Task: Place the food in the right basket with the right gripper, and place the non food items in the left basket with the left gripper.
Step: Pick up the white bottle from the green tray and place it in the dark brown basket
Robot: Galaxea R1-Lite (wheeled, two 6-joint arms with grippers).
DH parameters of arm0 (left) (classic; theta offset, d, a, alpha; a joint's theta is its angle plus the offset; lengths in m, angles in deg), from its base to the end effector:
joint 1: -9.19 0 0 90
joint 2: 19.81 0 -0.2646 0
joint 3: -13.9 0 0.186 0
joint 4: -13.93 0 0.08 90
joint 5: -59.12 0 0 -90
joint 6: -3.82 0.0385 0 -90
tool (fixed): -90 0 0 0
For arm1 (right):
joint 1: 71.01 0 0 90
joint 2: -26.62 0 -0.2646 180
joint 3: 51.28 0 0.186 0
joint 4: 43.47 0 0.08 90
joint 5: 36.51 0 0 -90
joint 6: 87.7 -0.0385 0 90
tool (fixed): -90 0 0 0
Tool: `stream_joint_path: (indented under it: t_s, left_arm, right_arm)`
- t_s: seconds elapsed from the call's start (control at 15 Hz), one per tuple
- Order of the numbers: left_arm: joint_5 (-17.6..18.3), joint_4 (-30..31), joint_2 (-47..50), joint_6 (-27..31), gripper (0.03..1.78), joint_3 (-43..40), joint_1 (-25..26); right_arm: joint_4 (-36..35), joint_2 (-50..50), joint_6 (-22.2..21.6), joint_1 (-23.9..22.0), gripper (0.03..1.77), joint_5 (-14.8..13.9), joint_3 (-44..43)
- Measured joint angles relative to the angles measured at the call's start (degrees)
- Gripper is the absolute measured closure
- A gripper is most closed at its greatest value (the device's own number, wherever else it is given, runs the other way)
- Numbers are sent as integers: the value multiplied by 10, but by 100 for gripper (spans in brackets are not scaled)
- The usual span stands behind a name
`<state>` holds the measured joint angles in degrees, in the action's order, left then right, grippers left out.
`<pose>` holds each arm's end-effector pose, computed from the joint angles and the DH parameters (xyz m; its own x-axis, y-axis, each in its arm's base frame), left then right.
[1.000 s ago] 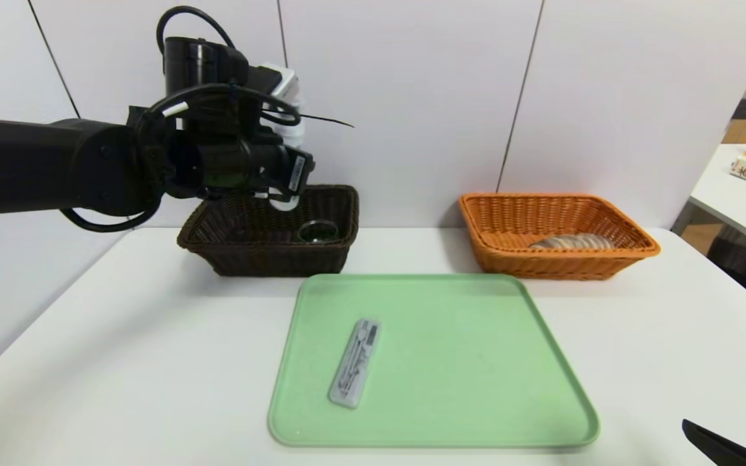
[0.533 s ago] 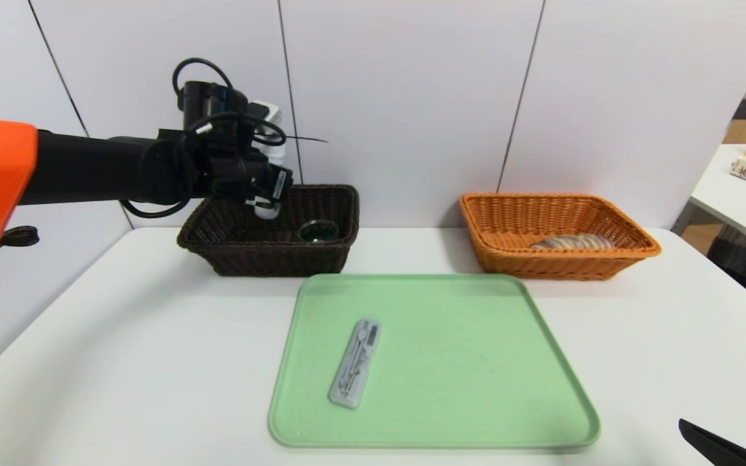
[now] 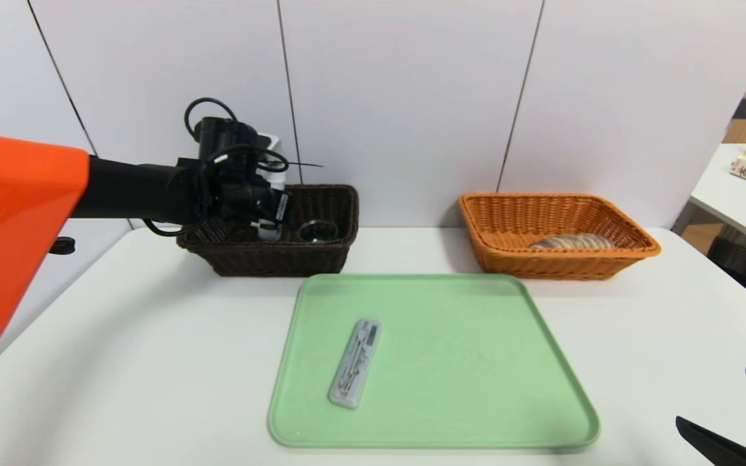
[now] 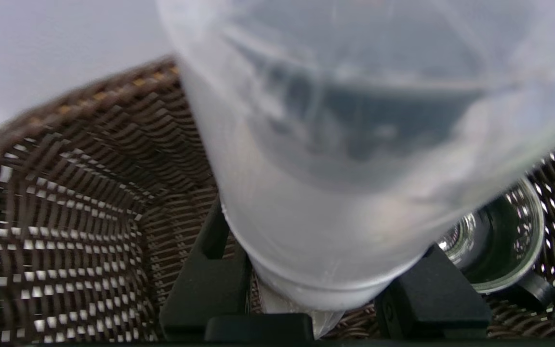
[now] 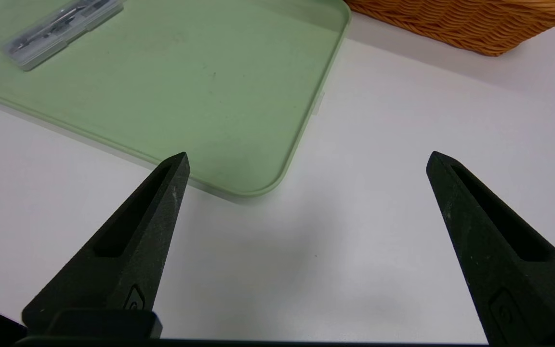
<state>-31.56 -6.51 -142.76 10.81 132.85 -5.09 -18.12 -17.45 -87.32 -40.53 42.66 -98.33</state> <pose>0.4239 -0.1074 0.1600 0.8851 -0.2130 -0.4137 0.2832 0.9521 0.1157 0.0938 0.0468 0.1489 0.8781 0.2988 -0.3738 -0.3506 0.9333 -0.0776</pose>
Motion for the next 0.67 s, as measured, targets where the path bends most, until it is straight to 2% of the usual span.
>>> stream_joint_path:
  t_s: [0.13, 0.4, 0.67]
  left_arm:
    - [-1, 11, -2, 0, 114, -11, 1]
    - [0, 49, -2, 0, 75, -39, 0]
    - [-1, 69, 12, 0, 49, -68, -1]
  right_arm:
    - [0, -2, 0, 1, 10, 0, -2]
    - [0, -5, 1, 1, 10, 0, -3]
    - [0, -10, 2, 0, 10, 0, -6]
